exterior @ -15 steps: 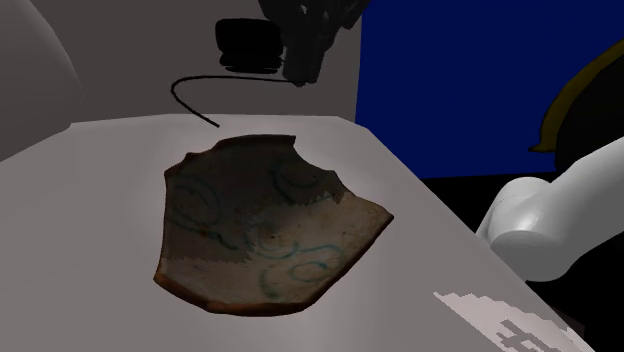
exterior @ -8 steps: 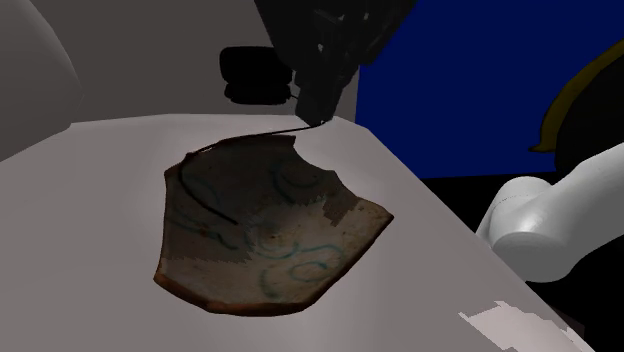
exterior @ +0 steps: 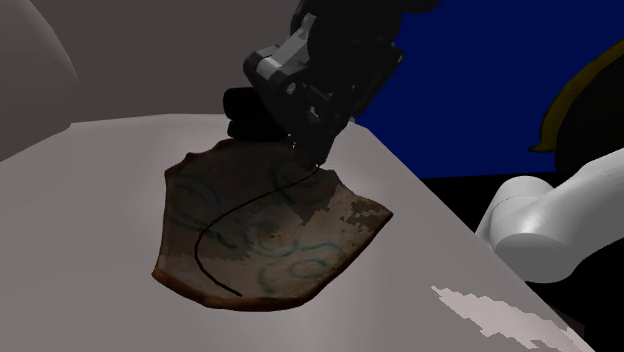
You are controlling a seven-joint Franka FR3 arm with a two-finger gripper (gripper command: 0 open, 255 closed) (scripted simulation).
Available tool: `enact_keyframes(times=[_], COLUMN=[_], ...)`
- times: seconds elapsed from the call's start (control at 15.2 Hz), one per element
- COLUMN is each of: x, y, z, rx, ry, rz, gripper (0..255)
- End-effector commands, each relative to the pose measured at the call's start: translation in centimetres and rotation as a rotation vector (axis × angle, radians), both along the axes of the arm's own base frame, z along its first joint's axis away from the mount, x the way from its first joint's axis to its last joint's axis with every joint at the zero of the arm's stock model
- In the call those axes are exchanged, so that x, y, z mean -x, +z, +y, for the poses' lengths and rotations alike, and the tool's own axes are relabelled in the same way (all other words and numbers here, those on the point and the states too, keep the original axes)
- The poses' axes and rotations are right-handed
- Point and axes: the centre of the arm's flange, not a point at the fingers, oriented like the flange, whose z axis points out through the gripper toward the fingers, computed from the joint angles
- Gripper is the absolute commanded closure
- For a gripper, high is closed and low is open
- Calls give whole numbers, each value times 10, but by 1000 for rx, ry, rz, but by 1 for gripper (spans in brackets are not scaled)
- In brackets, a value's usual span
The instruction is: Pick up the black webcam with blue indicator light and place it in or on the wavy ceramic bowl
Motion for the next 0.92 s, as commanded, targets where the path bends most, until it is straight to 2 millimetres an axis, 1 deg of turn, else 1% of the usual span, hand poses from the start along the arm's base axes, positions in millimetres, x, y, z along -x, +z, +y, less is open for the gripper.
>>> enact_keyframes(times=[0.0,0.4,0.46,0.79,0.86], x=[1,1,1,1,4], y=[-4,-4,-4,-4,9], z=[0,0,0,0,0], rx=[0,0,0,0,0], ry=[0,0,0,0,0], rz=[0,0,0,0,0], gripper=[255,255,0,0,0])
